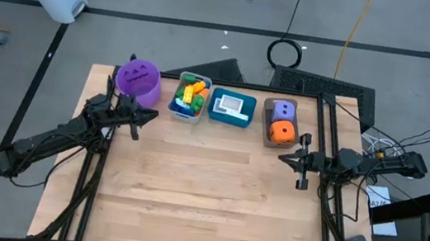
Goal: Pick & Place Toys
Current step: Return to home position
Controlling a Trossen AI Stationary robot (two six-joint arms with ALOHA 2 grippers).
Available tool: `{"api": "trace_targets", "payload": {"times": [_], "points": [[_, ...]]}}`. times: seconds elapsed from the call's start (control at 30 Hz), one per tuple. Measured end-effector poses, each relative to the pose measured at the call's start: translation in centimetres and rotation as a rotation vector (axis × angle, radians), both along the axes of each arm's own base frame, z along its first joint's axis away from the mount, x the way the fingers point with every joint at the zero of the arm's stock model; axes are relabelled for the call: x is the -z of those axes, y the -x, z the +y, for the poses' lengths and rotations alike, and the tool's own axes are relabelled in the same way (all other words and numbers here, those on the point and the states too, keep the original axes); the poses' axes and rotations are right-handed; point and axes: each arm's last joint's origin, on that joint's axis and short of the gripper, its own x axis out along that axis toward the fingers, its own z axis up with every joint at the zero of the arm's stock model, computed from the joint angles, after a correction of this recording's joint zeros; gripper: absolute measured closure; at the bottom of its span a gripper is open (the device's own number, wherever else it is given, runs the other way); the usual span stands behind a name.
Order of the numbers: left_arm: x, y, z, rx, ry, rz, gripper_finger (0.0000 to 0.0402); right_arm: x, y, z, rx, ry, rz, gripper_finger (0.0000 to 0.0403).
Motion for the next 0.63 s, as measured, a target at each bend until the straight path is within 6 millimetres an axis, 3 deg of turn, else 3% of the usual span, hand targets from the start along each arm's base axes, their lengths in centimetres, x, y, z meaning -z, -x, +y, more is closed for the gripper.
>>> {"api": "trace_targets", "payload": {"times": [0.63], "points": [[0.0,0.0,0.0,0.0,0.0,0.0,0.0348,0.0,0.0,0.0,0.0,0.0,0.0,0.0395]]}}
